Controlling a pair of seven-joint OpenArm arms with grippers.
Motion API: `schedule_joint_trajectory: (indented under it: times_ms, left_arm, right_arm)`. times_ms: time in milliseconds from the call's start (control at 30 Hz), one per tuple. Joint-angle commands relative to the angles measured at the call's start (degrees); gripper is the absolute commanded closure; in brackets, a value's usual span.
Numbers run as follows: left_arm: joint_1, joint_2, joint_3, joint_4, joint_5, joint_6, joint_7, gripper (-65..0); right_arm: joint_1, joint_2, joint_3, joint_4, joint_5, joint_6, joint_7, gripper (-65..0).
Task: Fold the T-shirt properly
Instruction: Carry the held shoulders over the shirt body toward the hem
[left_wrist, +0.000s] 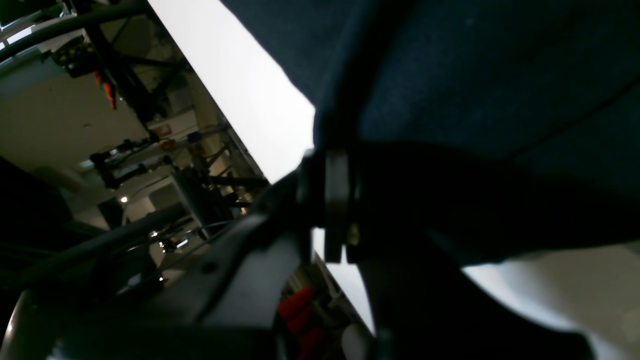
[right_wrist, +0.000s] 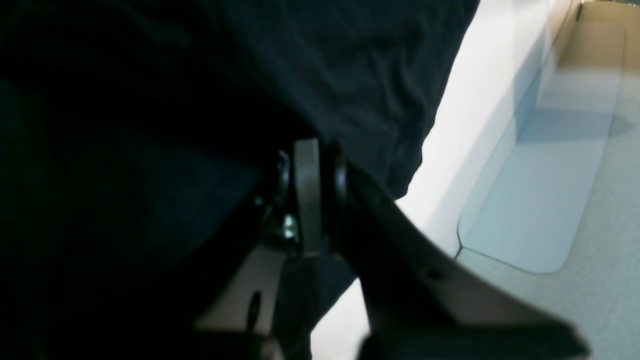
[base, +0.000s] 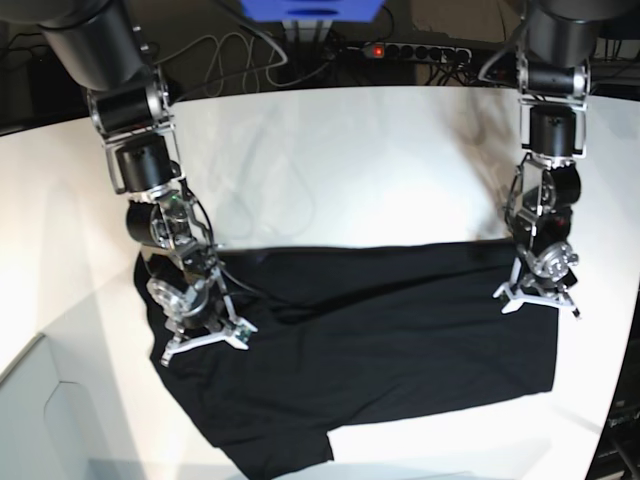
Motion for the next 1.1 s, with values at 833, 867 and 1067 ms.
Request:
schedule_joint_trajectory:
  times_ms: [833, 867, 1067]
  left_arm:
    - [-4.6, -1.3, -0.4, 0.5, 1.1, 1.0, -3.6, -13.1]
    - [-4.6, -1.3, -0.5, 0.5, 1.1, 1.0, -3.6, -15.8]
    - [-4.6, -3.0, -0.4, 1.1, 1.1, 1.1, -3.6, -34.7]
  right_arm:
    - [2.6, -0.9, 3.0, 1.1, -0.6, -1.7, 2.1, -12.1]
    - [2.2, -0.9, 3.0, 1.3, -0.6, -1.7, 2.1, -15.7]
    - [0.3, -0.7, 3.0, 6.7, -0.6, -1.5, 2.2, -31.8]
